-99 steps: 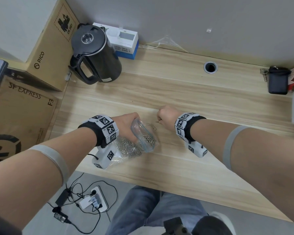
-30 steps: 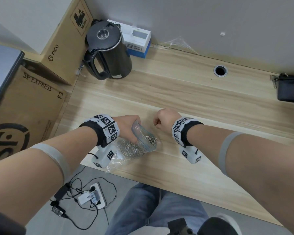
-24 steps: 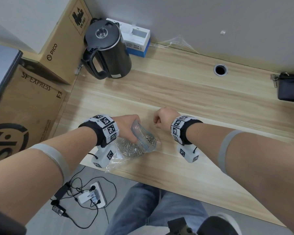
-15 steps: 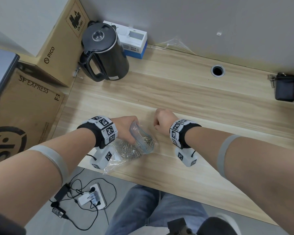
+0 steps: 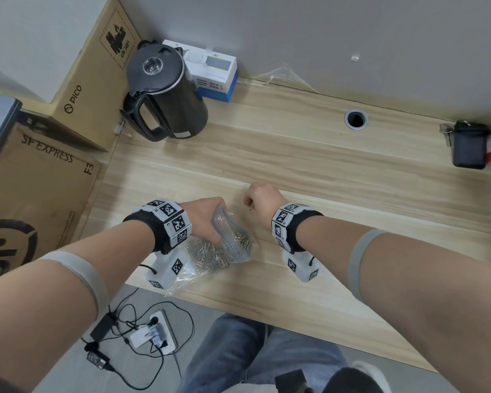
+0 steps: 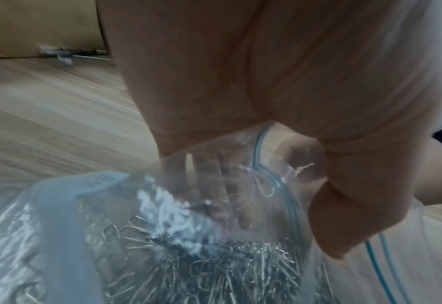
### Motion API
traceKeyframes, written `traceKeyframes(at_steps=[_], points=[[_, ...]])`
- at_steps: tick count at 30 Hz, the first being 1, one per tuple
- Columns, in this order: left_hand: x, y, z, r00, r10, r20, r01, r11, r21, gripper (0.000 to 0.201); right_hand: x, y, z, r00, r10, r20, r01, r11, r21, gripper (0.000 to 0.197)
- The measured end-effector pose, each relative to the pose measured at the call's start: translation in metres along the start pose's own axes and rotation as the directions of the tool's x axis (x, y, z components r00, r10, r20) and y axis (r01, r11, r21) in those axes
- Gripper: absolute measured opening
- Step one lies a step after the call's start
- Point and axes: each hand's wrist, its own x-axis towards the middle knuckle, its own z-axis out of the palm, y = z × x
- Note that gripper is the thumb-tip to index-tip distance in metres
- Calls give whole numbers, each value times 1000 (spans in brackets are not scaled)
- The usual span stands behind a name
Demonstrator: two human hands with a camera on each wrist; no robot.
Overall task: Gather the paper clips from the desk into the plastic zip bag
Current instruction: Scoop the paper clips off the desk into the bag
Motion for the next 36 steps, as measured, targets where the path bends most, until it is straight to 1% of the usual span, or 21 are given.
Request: traceKeyframes(at_steps=[6, 9, 11, 13, 15, 16, 17, 18, 19, 20, 22, 24, 27, 29, 31, 33, 36], points=[[-1, 6, -1, 1000, -8, 9, 8, 1000, -13, 73, -11, 2, -1, 1000, -6, 18, 5, 1000, 20, 27], [-1, 13, -3, 1000, -1, 6, 1, 1000, -14, 72, -11, 4, -7, 996, 17, 86, -19, 1000, 16, 31], [0, 18, -4, 1000, 13, 5, -13, 1000, -9, 70, -13, 8, -11, 993, 59, 103, -66, 996, 67, 35], [1, 23, -7, 1000, 16, 2, -16, 1000, 2, 73, -17, 13, -16, 992, 111, 65, -121, 975, 184, 35], [2, 30, -12, 1000, 20, -4, -20, 1000, 21, 77, -23, 16, -22, 981, 194, 0, -181, 920, 348, 33], [3, 33, -14, 1000, 25, -9, -24, 999, 34, 79, -24, 16, -25, 969, 246, -32, -204, 864, 459, 33], [3, 37, -16, 999, 34, -12, -33, 998, 54, 80, -28, 14, -28, 953, 299, -57, -214, 789, 576, 35], [4, 40, -18, 999, 40, -14, -38, 997, 68, 80, -31, 11, -29, 939, 339, -58, -218, 716, 663, 37], [5, 43, -19, 999, 44, -16, -43, 997, 72, 79, -33, 7, -29, 937, 348, -35, -220, 665, 714, 40], [6, 45, -21, 999, 50, -19, -49, 997, 65, 78, -36, 3, -28, 945, 326, 0, -223, 647, 729, 43], [10, 53, -23, 998, 67, -22, -65, 996, 58, 77, -41, -1, -22, 969, 245, 44, -205, 686, 699, 48], [14, 58, -26, 997, 77, -29, -76, 995, 61, 74, -43, -2, -18, 977, 215, 14, -172, 739, 651, 46], [18, 63, -28, 994, 105, -41, -102, 993, 65, 75, -47, 5, -20, 969, 246, -25, -184, 786, 590, 44], [19, 67, -30, 993, 113, -40, -109, 990, 86, 83, -52, 14, -23, 957, 286, -49, -223, 833, 506, 41], [19, 70, -33, 993, 109, -44, -104, 989, 103, 94, -58, 22, -24, 945, 318, -72, -253, 855, 454, 29], [20, 70, -36, 993, 107, -55, -101, 990, 96, 98, -62, 30, -24, 942, 327, -69, -275, 875, 399, 18], [17, 70, -41, 993, 95, -76, -88, 992, 89, 99, -63, 35, -26, 944, 330, -9, -309, 894, 325, 17]])
